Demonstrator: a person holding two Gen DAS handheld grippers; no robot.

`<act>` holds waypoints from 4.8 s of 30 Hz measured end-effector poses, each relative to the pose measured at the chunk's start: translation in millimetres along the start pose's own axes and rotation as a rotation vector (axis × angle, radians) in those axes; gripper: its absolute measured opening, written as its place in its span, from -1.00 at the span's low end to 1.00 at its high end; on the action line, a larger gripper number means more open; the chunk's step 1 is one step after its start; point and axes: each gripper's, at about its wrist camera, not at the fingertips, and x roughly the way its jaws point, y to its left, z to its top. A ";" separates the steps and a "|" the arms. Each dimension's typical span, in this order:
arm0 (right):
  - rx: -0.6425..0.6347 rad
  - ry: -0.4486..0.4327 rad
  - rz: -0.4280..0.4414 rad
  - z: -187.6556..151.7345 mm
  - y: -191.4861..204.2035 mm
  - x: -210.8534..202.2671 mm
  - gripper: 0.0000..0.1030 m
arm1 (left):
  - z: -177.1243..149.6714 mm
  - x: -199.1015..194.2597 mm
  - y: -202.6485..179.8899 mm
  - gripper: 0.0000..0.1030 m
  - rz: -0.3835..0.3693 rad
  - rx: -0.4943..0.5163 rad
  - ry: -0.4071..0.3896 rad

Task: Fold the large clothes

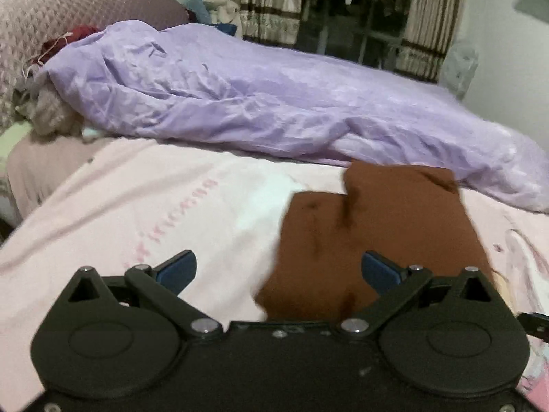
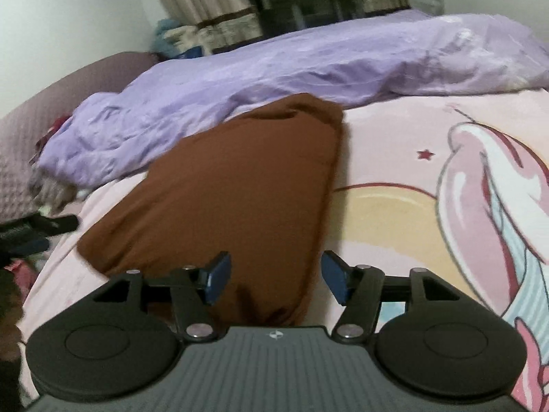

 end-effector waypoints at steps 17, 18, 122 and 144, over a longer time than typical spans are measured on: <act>0.178 0.101 0.114 43.8 -25.8 116.8 1.00 | -3.6 157.7 -7.4 1.00 -0.357 -0.167 0.357; 0.208 0.115 0.151 43.3 -29.5 125.7 1.00 | -3.7 154.7 -6.7 1.00 -0.357 -0.168 0.356; 0.021 -0.042 -0.450 -81.4 -90.0 -122.8 0.77 | -129.5 -145.3 -251.1 1.00 -0.311 0.425 0.068; 0.022 -0.040 -0.450 -83.6 -90.8 -124.5 0.77 | -131.6 -148.8 -251.3 1.00 -0.309 0.433 0.068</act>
